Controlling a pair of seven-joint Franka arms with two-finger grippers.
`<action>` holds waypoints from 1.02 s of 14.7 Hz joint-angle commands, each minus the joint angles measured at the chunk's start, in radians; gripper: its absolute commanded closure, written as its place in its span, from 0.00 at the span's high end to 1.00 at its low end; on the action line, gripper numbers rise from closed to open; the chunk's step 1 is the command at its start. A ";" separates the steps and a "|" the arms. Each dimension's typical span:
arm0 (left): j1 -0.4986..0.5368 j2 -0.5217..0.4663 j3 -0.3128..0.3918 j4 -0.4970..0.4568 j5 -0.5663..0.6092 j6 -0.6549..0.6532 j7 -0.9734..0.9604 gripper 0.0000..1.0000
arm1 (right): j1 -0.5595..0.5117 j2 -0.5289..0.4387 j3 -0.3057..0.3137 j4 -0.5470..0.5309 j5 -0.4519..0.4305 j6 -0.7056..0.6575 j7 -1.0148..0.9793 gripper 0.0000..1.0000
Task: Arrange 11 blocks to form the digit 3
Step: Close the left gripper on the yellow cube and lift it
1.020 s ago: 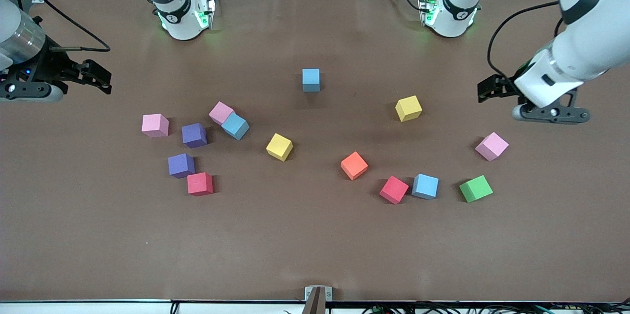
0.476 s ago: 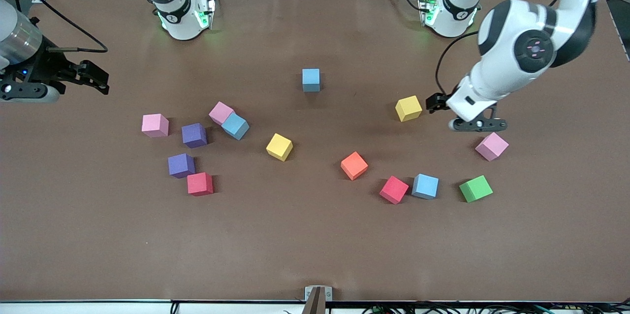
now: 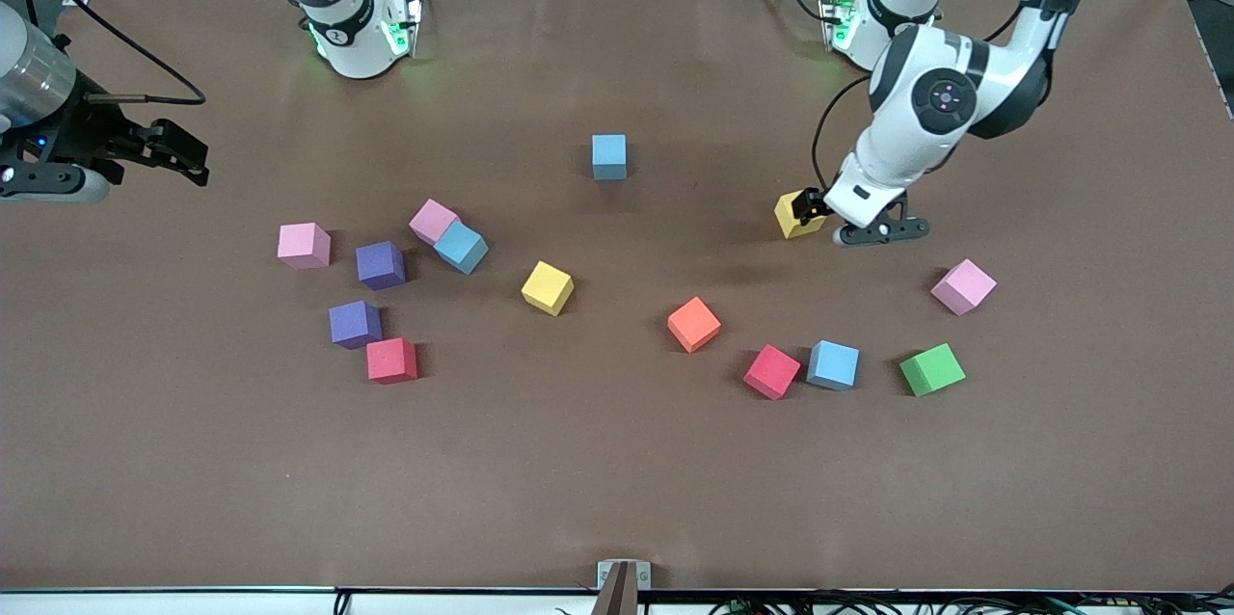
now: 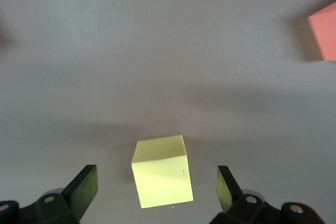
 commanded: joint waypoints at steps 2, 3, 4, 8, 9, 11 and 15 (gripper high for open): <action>0.008 0.007 -0.012 -0.111 -0.004 0.149 -0.056 1.00 | -0.029 -0.005 0.009 -0.006 -0.001 0.001 0.011 1.00; 0.013 0.030 -0.012 -0.117 -0.004 0.164 -0.061 1.00 | -0.032 -0.005 0.009 -0.006 -0.001 0.001 0.009 1.00; 0.011 0.043 -0.012 -0.116 -0.004 0.167 -0.083 1.00 | -0.032 -0.005 0.009 -0.006 -0.001 0.001 0.009 1.00; -0.003 0.102 -0.014 -0.114 -0.004 0.227 -0.182 1.00 | -0.032 -0.005 0.009 -0.005 -0.001 0.001 0.007 1.00; -0.001 0.109 -0.014 -0.113 -0.004 0.230 -0.185 1.00 | -0.032 -0.005 0.009 -0.003 -0.001 0.001 0.007 1.00; -0.003 0.127 -0.014 -0.107 -0.004 0.236 -0.197 1.00 | -0.031 -0.005 0.009 -0.003 -0.001 0.002 0.007 1.00; -0.003 0.170 -0.014 -0.110 -0.004 0.301 -0.205 0.91 | -0.032 -0.005 0.009 -0.005 0.000 0.002 0.007 1.00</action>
